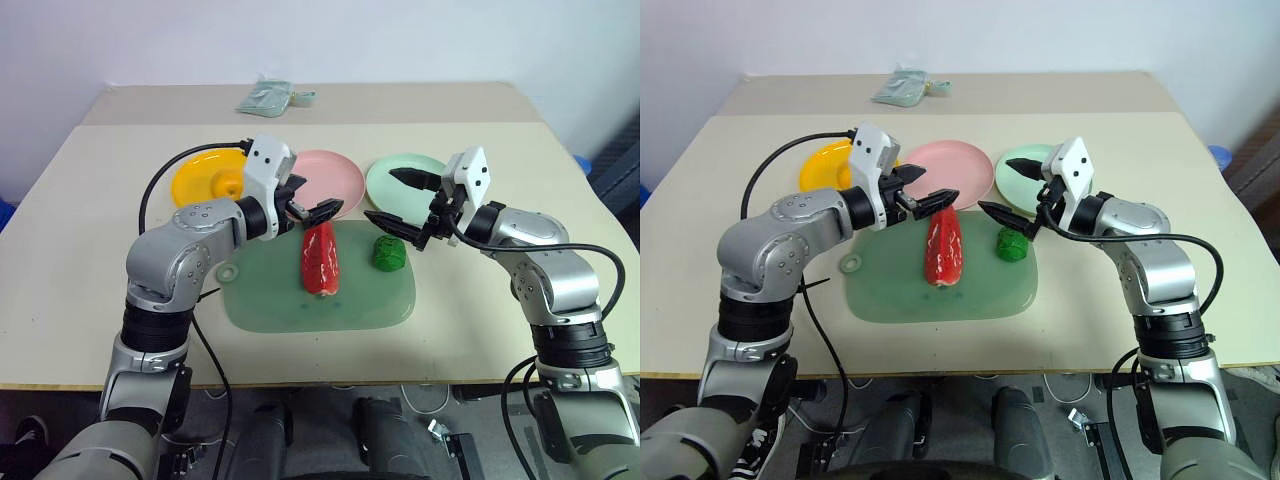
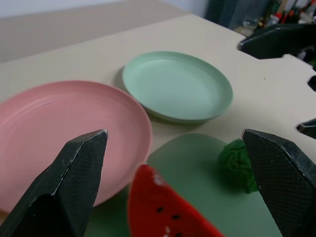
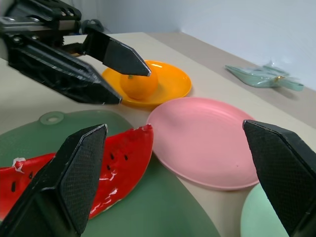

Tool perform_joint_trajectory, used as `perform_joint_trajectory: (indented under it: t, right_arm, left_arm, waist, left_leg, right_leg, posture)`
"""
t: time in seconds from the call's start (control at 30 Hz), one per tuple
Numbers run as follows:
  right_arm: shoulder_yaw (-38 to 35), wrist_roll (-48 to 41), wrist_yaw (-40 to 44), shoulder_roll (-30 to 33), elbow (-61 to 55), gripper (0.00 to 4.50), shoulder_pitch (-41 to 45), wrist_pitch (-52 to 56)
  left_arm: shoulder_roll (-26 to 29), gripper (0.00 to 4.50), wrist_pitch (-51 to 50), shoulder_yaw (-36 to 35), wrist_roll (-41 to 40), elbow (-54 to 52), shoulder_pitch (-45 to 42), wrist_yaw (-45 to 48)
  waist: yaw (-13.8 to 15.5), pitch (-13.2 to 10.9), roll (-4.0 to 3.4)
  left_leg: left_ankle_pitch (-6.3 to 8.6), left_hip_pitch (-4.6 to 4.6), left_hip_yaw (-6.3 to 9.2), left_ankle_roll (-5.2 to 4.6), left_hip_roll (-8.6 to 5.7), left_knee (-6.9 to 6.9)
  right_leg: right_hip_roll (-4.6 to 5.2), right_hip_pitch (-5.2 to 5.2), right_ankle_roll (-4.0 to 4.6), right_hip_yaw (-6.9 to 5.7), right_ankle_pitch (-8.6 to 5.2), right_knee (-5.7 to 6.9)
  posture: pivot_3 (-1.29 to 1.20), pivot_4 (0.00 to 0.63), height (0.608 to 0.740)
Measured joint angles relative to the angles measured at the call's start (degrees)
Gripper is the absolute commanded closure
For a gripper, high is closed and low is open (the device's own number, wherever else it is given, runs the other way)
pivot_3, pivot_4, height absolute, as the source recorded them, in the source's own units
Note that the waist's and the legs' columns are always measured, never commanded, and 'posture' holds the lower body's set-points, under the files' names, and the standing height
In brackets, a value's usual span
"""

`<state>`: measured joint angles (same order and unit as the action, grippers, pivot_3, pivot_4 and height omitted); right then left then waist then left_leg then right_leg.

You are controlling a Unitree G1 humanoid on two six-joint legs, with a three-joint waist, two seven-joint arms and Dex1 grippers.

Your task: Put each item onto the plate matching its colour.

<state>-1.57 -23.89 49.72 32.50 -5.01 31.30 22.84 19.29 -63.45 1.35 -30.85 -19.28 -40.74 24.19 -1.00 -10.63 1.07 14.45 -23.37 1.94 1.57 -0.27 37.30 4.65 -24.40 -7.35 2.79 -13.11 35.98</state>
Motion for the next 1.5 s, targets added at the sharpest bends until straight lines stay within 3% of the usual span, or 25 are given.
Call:
perform_joint_trajectory:
  t: [0.33,0.9,1.0,1.1,1.5]
  right_arm:
    - [0.1,0.0,1.0,-0.1,2.0,0.00,0.6,0.0]
    - [0.1,0.1,1.4,-0.3,2.6,0.00,0.6,-0.4]
    - [0.1,0.1,1.4,-0.3,2.6,0.00,0.6,-0.6]
    - [0.1,0.1,1.4,-0.3,2.6,0.00,0.6,-0.7]
    - [0.1,0.1,1.5,-0.3,2.6,0.00,0.6,-0.7]
  left_arm:
    - [-1.7,0.03,-12.3,3.3,0.5,-4.4,0.1,-8.2]
    - [-4.3,0.03,-16.1,2.2,1.3,-3.2,2.0,-10.2]
    - [-5.1,0.76,-16.3,2.0,1.3,-3.2,2.1,-10.0]
    - [-4.6,2.11,-15.8,2.4,1.5,-2.9,2.2,-9.3]
    - [-1.2,2.11,-9.6,4.7,3.8,-1.0,3.1,-6.7]
  waist:
    - [0.2,0.0,0.00]
    - [0.2,0.0,0.00]
    - [0.2,0.0,0.00]
    - [0.2,0.0,0.00]
    - [0.2,0.0,0.00]
  left_leg:
    - [-0.01,0.00,-0.01,0.01,-0.01,0.03]
    - [-0.02,-0.01,-0.01,0.03,-0.01,0.02]
    - [-0.02,-0.01,-0.01,0.04,-0.01,0.02]
    - [-0.02,-0.01,-0.01,0.04,-0.01,0.01]
    - [-0.02,-0.01,-0.01,0.04,-0.01,0.01]
  right_leg:
    - [0.00,0.00,0.00,0.01,0.00,-0.01]
    - [0.01,0.00,0.00,0.01,0.00,-0.02]
    - [0.01,0.00,0.00,0.01,0.00,-0.02]
    - [0.01,0.00,0.00,0.01,0.00,-0.03]
    - [0.01,0.00,0.00,0.01,0.00,-0.04]
  posture:
    - [0.00,0.150,0.740]
    - [0.00,0.150,0.740]
    - [0.00,0.150,0.740]
    - [0.00,0.150,0.740]
    - [0.00,0.150,0.740]
